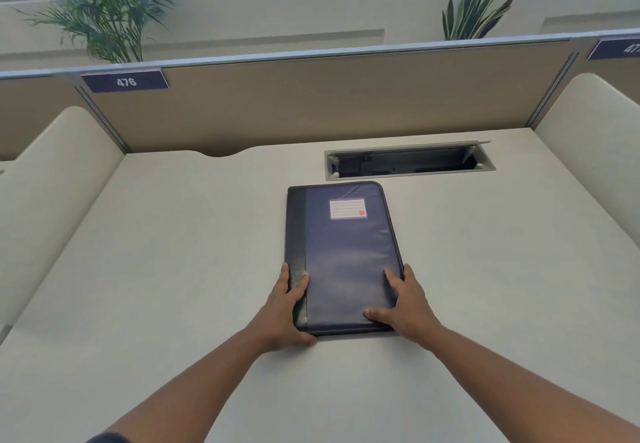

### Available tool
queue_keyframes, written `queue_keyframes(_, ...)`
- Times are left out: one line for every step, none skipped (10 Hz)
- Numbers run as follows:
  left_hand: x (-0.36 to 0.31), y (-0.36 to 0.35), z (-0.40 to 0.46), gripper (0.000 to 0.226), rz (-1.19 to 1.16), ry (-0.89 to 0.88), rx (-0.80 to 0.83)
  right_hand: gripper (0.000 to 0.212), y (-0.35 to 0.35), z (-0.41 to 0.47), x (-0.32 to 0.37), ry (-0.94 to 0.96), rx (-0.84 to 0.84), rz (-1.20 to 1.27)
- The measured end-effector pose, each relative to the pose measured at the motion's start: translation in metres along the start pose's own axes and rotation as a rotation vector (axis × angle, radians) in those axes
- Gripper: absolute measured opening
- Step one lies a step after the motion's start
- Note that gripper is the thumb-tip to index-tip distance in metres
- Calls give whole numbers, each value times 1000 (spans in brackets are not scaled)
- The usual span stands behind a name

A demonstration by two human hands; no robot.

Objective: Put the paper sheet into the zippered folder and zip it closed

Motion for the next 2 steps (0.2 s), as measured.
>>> queue_keyframes(-7,11,0,146,-11,26,22,115,4,1,7,12,-18,-111)
queue_keyframes(-10,20,6,145,10,30,-36,108,9,4,16,90,-60,-217)
Point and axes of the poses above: each hand's wrist, its own z-axis towards the middle knuckle, its own y-axis out of the back of the hand, x = y × z, the point moved 2 cm from there along z, towards the middle knuckle, and after that the axes turned 11 degrees about z, right-handed, at the moved point
